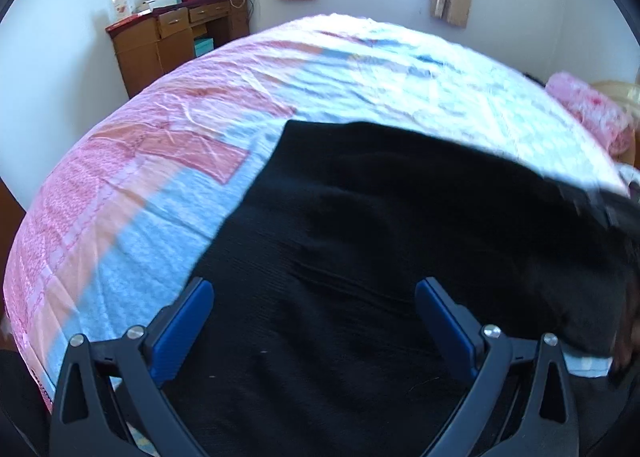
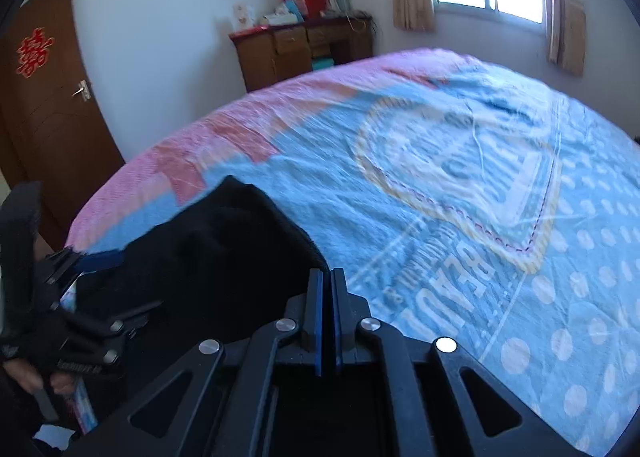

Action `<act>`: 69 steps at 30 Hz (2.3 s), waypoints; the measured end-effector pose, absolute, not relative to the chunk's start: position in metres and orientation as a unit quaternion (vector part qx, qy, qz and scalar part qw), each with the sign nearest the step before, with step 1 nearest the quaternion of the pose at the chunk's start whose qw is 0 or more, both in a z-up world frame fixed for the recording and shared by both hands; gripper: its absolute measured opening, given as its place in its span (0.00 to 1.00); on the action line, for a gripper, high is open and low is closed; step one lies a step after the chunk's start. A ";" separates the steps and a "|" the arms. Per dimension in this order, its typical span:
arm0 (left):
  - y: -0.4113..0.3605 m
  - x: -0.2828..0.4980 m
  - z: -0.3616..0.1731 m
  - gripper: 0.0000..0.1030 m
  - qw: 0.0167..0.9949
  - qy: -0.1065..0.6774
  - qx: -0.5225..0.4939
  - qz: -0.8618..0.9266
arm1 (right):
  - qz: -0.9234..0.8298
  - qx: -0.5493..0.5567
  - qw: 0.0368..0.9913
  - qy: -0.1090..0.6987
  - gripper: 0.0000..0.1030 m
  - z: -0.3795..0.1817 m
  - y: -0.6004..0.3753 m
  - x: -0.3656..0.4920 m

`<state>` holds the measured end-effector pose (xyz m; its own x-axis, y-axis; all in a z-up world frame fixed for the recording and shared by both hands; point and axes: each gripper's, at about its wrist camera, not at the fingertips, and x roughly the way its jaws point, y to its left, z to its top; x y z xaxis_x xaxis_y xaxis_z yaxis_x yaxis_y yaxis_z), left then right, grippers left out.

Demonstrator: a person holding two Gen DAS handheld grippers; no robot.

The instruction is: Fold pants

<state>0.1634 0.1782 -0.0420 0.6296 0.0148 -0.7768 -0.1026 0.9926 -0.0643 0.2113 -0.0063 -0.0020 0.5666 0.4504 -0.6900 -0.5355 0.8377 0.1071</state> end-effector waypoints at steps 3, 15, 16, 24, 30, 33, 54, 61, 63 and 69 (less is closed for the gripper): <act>0.191 0.158 -0.036 1.00 0.903 0.420 -0.086 0.015 | 0.299 -0.069 0.883 0.354 0.03 0.003 0.002 0.171; 0.189 0.176 -0.021 1.00 0.895 0.427 -0.130 -0.022 | 0.291 -0.131 0.885 0.339 0.04 -0.039 0.023 0.108; 0.185 0.179 -0.018 1.00 0.896 0.426 -0.123 -0.020 | 0.292 -0.129 0.885 0.338 0.04 -0.039 0.022 0.107; 0.179 0.231 -0.026 1.00 0.875 0.465 -0.132 0.004 | 0.283 -0.172 0.892 0.307 0.04 -0.042 0.031 0.090; 0.174 0.260 -0.041 0.98 0.862 0.494 -0.107 0.043 | 0.276 -0.209 0.890 0.297 0.04 -0.051 0.040 0.080; 0.177 0.263 -0.053 0.75 0.853 0.509 -0.105 0.052 | 0.270 -0.219 0.892 0.289 0.04 -0.052 0.042 0.077; 0.217 0.162 -0.023 0.18 0.890 0.367 -0.271 -0.013 | 0.116 0.362 0.875 0.299 0.71 -0.046 -0.185 0.053; 0.224 0.154 -0.011 0.18 0.881 0.361 -0.302 -0.035 | 0.070 0.484 0.828 0.274 0.70 -0.074 -0.245 0.033; 0.222 0.150 -0.005 0.18 0.887 0.356 -0.293 -0.035 | 0.052 0.500 0.819 0.276 0.70 -0.079 -0.257 0.038; 0.217 0.148 0.000 0.18 0.891 0.359 -0.276 -0.034 | 0.000 0.493 0.811 0.315 0.53 -0.091 -0.261 0.053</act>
